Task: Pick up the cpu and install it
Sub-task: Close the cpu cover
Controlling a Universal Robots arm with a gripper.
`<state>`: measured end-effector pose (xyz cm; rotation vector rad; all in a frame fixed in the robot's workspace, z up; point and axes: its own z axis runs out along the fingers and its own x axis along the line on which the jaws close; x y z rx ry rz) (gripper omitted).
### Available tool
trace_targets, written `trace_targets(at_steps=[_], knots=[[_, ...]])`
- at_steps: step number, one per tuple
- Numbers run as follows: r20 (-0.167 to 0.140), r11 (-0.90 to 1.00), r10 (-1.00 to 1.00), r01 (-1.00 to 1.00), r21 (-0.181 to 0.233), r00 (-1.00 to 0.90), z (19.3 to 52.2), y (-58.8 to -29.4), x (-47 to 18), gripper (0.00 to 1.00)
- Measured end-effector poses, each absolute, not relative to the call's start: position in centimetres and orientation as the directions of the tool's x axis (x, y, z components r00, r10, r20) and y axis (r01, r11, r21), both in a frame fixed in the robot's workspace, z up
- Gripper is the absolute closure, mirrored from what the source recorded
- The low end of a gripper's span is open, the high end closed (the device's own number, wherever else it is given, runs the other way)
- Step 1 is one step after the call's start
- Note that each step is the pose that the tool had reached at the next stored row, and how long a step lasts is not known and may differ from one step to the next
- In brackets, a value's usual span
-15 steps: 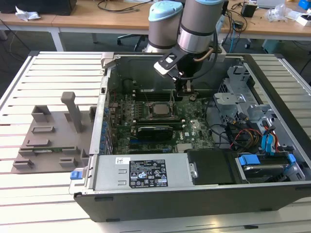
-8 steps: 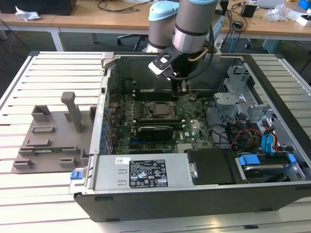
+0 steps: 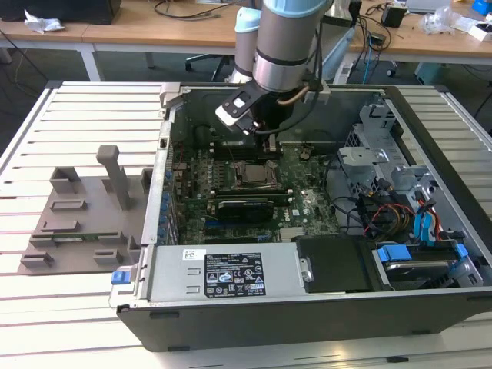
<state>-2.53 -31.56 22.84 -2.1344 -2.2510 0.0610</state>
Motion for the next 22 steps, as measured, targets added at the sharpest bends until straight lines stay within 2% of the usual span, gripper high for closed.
trace_targets(at_steps=[9, 22], knots=[[0.001, 0.053, 0.999, 0.997, -0.055, -0.053, 20.9, -31.6, -4.0, 0.89], [0.001, 0.053, 0.999, 0.997, -0.055, -0.053, 20.5, -31.6, -4.5, 0.89]])
